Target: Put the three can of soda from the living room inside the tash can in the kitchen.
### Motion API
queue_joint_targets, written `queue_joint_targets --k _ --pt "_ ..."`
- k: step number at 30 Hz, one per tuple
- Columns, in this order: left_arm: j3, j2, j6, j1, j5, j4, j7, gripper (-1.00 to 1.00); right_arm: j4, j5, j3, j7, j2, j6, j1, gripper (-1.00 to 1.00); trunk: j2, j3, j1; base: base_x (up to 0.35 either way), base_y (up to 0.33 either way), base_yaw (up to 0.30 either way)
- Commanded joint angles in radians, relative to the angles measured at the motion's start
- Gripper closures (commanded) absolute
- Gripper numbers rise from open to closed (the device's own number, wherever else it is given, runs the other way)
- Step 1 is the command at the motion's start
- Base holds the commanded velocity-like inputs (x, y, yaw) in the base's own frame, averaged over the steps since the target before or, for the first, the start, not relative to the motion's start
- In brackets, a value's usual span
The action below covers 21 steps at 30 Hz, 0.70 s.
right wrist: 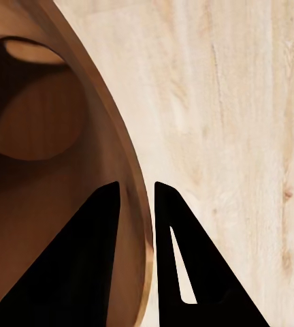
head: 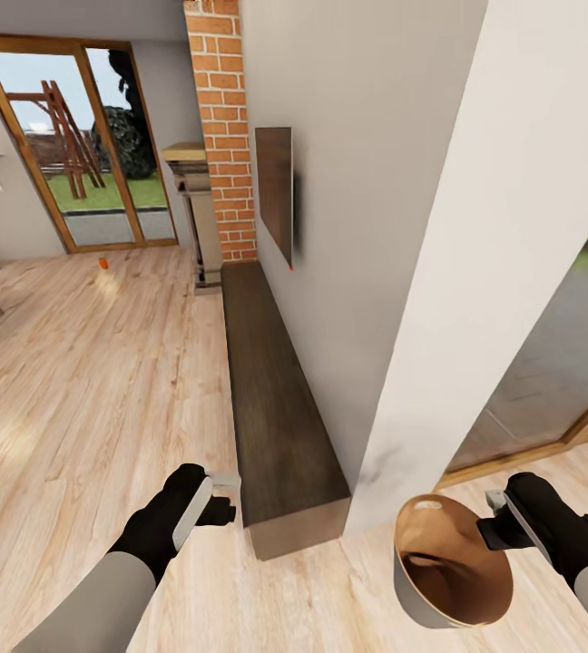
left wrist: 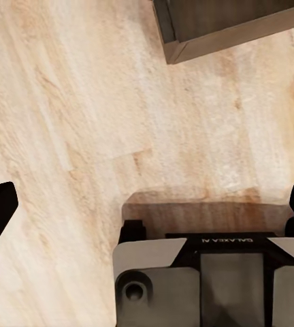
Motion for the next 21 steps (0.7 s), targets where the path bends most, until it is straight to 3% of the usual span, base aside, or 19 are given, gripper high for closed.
queue_joint_targets --k 1,21 --pt "0.0 0.0 0.0 0.0 0.0 0.0 -0.001 -1.0 0.0 -0.015 0.0 0.003 0.0 0.002 0.0 1.0 0.0 0.002 0.0 0.0 0.0 0.0" --pt "0.0 0.001 -0.004 0.001 0.0 -0.001 -0.006 -1.0 -0.001 -0.015 -0.001 0.003 0.0 0.002 0.0 1.0 0.0 0.035 0.0 0.0 0.0 0.0"
